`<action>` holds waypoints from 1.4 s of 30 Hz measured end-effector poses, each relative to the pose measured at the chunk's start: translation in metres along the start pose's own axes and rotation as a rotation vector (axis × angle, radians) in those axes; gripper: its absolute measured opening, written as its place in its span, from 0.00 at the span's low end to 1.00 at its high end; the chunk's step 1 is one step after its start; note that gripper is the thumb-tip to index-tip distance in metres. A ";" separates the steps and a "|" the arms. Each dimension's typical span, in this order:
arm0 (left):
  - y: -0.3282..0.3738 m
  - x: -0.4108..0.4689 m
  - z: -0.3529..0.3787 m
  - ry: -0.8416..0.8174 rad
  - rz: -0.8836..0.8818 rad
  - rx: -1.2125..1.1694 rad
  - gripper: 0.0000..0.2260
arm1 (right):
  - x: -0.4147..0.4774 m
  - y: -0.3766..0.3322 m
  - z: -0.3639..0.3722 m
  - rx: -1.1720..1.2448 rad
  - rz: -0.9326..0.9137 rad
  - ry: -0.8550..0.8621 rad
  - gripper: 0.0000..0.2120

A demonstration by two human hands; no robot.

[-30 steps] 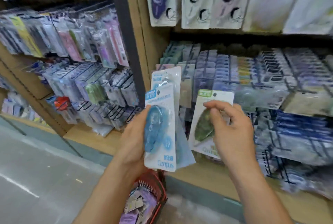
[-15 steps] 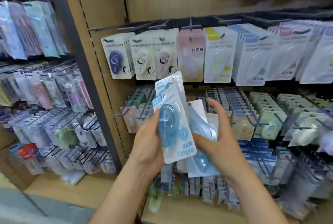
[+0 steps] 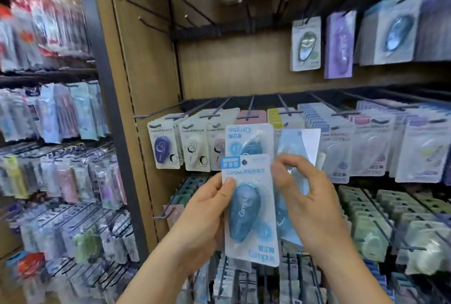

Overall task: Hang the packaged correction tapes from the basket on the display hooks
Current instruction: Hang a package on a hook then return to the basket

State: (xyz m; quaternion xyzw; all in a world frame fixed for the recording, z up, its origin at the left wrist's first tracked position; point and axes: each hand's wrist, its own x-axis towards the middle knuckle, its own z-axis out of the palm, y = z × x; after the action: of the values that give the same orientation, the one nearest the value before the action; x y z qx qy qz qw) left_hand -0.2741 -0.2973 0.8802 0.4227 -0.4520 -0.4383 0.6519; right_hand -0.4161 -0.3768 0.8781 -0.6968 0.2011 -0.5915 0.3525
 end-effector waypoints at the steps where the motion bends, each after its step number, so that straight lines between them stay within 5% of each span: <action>1: 0.006 0.002 0.002 -0.025 -0.011 -0.015 0.18 | 0.006 -0.006 -0.003 -0.010 -0.005 -0.010 0.15; 8: 0.042 0.013 0.018 -0.136 -0.075 0.000 0.16 | 0.039 -0.040 -0.028 0.119 0.091 -0.223 0.11; 15: 0.078 0.035 0.038 -0.227 -0.016 0.092 0.11 | 0.062 -0.061 -0.046 0.027 -0.041 -0.161 0.15; 20: 0.100 0.054 0.054 -0.036 0.184 0.156 0.20 | 0.086 -0.074 -0.046 0.041 -0.148 -0.033 0.14; 24: 0.105 0.060 0.056 0.063 0.264 0.173 0.18 | 0.091 -0.076 -0.036 0.107 -0.191 0.084 0.10; 30: 0.104 0.051 0.036 -0.159 0.294 0.348 0.15 | 0.094 -0.081 -0.024 0.241 -0.110 0.078 0.07; 35: 0.111 0.053 0.022 -0.204 0.299 0.332 0.13 | 0.098 -0.081 -0.015 0.442 0.060 -0.023 0.17; 42: 0.109 0.078 -0.012 -0.355 0.192 0.357 0.15 | 0.111 -0.071 -0.007 0.261 0.085 0.019 0.17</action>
State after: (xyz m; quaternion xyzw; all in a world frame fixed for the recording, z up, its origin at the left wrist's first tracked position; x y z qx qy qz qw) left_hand -0.2257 -0.3419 0.9983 0.4029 -0.6673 -0.3551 0.5160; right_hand -0.4083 -0.4086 1.0055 -0.6300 0.1549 -0.6040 0.4629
